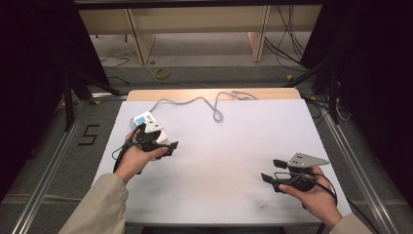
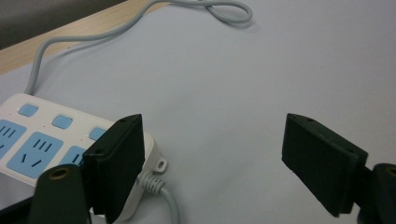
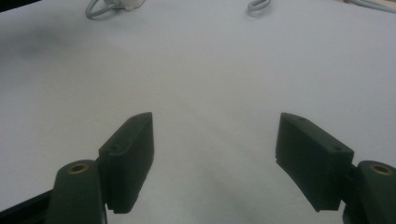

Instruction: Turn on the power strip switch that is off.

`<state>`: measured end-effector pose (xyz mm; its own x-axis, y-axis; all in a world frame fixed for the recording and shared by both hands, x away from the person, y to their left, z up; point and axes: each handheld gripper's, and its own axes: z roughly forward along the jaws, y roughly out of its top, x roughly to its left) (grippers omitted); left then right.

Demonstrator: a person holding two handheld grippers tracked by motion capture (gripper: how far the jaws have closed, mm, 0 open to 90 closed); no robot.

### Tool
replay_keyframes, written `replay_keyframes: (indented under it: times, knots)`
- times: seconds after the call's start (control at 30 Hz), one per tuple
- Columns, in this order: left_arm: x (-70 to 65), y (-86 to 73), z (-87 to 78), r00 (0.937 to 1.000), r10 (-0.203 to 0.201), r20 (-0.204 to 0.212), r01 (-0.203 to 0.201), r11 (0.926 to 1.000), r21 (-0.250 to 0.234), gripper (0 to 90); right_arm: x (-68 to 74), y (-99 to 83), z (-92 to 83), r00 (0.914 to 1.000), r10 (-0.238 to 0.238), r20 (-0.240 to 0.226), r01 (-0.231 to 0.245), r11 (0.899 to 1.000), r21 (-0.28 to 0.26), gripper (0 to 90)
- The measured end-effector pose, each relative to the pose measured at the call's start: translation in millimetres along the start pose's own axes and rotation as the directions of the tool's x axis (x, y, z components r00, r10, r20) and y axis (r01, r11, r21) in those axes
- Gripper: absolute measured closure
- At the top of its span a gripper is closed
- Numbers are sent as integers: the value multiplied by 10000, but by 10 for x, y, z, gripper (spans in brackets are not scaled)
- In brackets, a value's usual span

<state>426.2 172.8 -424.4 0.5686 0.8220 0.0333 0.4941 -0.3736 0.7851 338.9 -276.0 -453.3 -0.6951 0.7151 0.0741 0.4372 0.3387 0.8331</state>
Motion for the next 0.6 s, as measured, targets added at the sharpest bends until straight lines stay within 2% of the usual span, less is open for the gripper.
replay_keyframes:
  times: [0.33, 0.6]
  knots:
    - [-96, -123, -117, 9993, 330, 195, -332, 9994, 87, 199, -9, 1, -2, 10000, 5, 15, -5, 10000, 4, 286]
    - [-141, -187, -224, 9975, 637, 306, -632, 9978, -176, 185, -16, -1, -5, 10000, -12, 12, 12, 10000, 3, 286]
